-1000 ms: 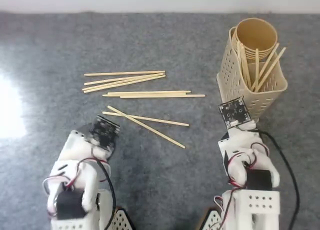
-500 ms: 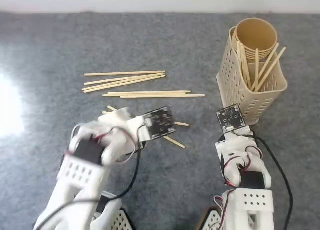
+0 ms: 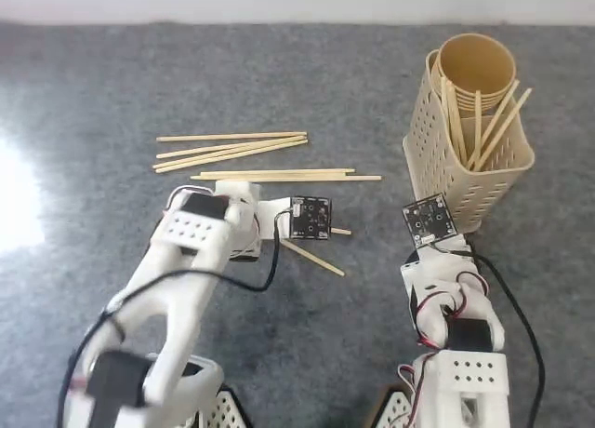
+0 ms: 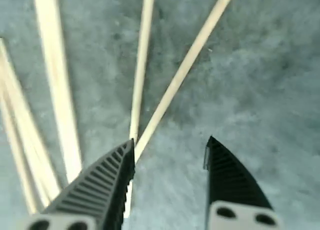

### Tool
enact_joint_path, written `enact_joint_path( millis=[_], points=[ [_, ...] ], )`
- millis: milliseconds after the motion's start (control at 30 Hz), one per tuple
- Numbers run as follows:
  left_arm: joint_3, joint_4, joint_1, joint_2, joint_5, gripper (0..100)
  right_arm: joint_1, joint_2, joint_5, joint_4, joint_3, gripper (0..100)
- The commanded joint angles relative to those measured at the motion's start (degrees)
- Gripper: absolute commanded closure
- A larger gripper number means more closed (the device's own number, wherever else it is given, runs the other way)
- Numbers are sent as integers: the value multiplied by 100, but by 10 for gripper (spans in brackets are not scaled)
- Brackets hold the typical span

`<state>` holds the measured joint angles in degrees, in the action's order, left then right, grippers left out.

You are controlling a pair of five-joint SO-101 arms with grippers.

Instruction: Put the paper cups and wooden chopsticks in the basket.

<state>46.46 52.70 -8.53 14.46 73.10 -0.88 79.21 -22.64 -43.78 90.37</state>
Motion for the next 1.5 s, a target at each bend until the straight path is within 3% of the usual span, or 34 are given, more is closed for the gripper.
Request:
enact_joint_path(
  millis=[0, 600, 700, 867, 1067, 1467],
  points=[
    [-541, -695, 35, -985, 193, 786, 66, 57, 70, 92, -35, 797],
    [-2431, -290, -53, -2892, 308, 787, 22, 57, 70, 92, 0, 797],
    [-2932, 466, -97, -3138, 316, 828, -180, 57, 53, 92, 18, 797],
    [-3829, 1767, -202, -3754, 396, 992, -224, 57, -202, 75, 26, 797],
    [-4338, 2866, -237, -4018, 536, 987, -224, 57, -211, 84, 26, 797],
    [-4295, 3956, -308, -2901, 677, 988, -224, 57, -246, 101, 79, 797]
  ],
)
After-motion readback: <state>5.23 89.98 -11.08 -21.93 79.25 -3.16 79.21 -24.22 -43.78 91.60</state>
